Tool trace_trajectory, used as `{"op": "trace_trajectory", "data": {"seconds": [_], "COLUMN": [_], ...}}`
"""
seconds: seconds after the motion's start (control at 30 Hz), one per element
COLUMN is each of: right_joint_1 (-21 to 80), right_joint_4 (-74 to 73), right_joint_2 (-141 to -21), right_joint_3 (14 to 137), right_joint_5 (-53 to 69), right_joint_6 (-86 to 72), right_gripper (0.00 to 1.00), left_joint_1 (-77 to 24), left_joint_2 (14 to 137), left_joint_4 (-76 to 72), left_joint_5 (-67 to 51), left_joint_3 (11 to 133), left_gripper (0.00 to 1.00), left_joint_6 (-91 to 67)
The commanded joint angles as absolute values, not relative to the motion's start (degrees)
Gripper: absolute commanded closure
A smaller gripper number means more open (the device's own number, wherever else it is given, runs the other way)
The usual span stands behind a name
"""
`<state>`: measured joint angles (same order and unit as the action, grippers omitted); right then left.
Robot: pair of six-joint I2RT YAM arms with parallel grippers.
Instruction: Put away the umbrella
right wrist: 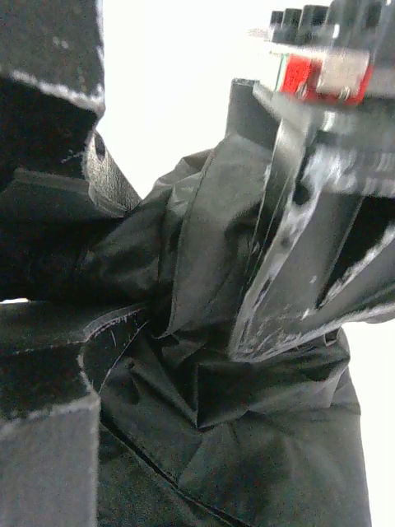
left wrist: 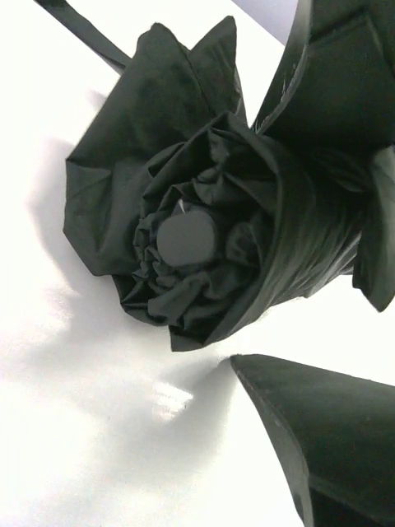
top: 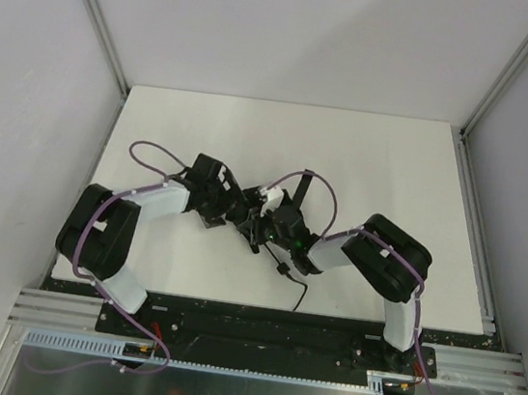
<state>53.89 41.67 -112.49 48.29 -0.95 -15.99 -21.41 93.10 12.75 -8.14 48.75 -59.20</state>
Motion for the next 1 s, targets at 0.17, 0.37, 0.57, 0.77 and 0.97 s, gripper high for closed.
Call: {"op": "trace_trajectory", "data": {"seconds": [0.17, 0.37, 0.57, 0.77, 0.97], "right_joint_1": [47.2, 44.3, 43.4, 43.3, 43.1], "right_joint_4": [39.8, 43.8, 45.0, 48.7, 54.1], "right_joint_2": [-124.1, -125.9, -126.5, -127.0, -127.2], "right_joint_3": [39.9, 39.8, 39.9, 39.9, 39.9], "right_joint_5": [22.9, 27.5, 28.8, 30.7, 34.8], "right_joint_6": [-35.3, -41.7, -44.2, -47.5, -49.9], "right_gripper": [1.00, 1.00, 1.00, 1.00, 1.00], "left_joint_1": [-17.2, -17.0, -19.3, -24.1, -24.6], "left_joint_2": [81.8, 77.3, 78.4, 85.5, 94.5], "left_joint_4": [16.4, 10.1, 3.6, -0.5, -6.2], "left_joint_5": [-7.8, -12.1, -14.4, -13.5, -11.0], "left_joint_3": [46.5, 39.5, 37.0, 37.1, 34.9], "left_gripper": [0.01, 0.01, 0.01, 0.02, 0.14], "left_joint_6": [-53.8, -56.7, -59.6, -63.8, -67.1]}}
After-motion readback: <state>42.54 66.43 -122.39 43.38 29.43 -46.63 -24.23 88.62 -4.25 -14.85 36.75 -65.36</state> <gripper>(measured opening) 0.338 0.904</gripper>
